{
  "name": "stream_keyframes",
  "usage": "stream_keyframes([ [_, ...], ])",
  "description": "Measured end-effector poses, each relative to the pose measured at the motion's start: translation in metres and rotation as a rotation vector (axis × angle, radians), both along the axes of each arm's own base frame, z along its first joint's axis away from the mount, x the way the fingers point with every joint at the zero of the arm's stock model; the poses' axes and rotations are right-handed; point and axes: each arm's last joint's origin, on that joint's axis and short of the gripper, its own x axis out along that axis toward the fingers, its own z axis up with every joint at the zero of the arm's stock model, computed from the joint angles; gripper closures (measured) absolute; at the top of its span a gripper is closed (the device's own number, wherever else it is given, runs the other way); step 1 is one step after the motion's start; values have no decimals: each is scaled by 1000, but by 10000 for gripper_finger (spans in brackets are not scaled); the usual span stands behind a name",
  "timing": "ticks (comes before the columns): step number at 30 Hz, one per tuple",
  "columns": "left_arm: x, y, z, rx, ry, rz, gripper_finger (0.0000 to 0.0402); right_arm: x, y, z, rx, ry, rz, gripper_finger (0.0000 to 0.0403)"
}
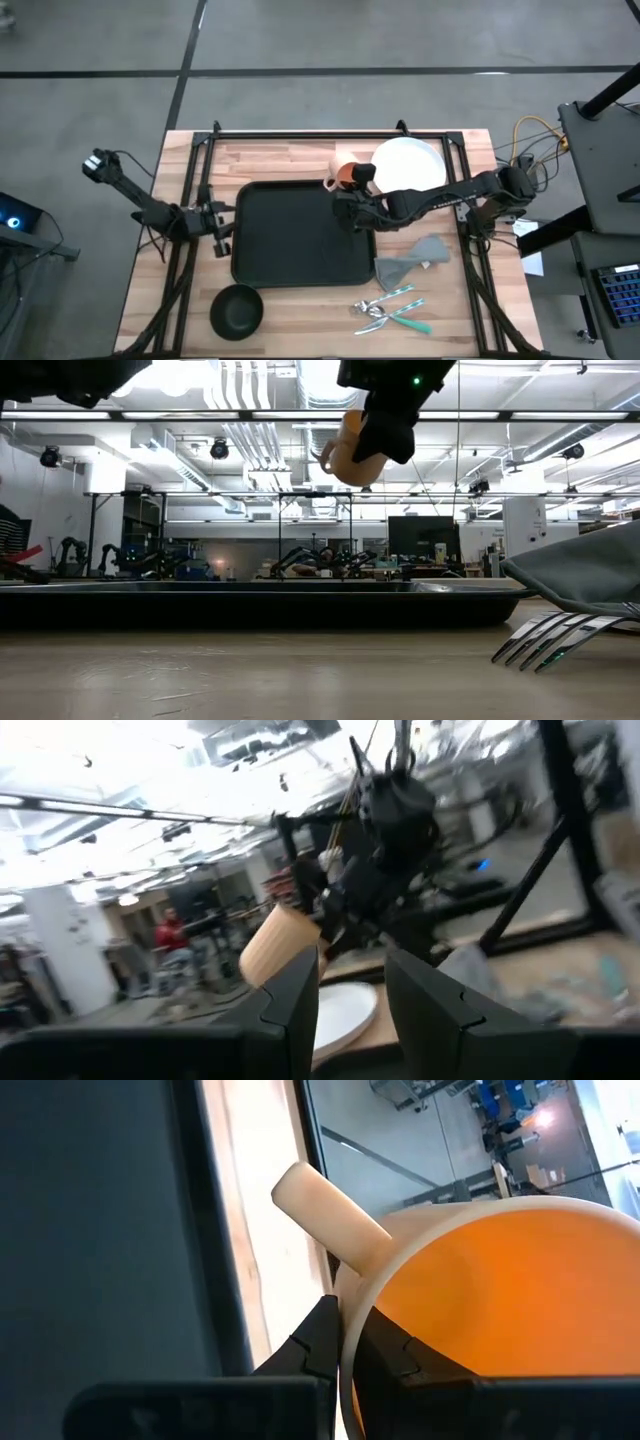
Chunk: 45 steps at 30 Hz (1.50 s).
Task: Set up tray
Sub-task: Put the orange mug on the black serving tray
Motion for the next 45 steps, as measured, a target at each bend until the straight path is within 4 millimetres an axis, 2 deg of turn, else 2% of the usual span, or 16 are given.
stream_keyframes([
  [4, 11, 8, -3, 4, 15, 93, 301, 1, -10, 0, -1, 4, -24, 394],
  [7, 21, 18, -7, -56, 10, 166, 301, 2, -16, 0, 22, 2, -14, 394],
  [12, 43, 37, -17, -117, 36, 104, 301, 8, -18, 2, 73, -33, 43, 394],
  [15, 61, 44, -17, -112, 101, 131, 301, 8, -18, 3, 76, -37, 49, 394],
  [18, 82, 43, -7, -53, 122, 159, 301, 8, -18, 3, 84, -51, 41, 394],
  [21, 109, 40, -5, 29, 206, 201, 301, 9, -18, 3, 101, -75, 35, 394],
  [24, 135, 35, -11, 117, 357, 283, 301, 9, -18, 3, 105, -81, 32, 394],
  [27, 156, 31, -20, 199, 488, 446, 301, 9, -18, 3, 111, -87, 26, 394],
  [32, 181, 24, -27, 296, 556, 587, 301, 9, -17, 3, 117, -92, 23, 394],
  [37, 189, 21, -25, 291, 533, 602, 301, 9, -17, 2, 119, -92, 22, 394],
  [45, 180, 23, -8, 229, 420, 610, 301, 9, -17, 1, 135, -100, 26, 394],
])
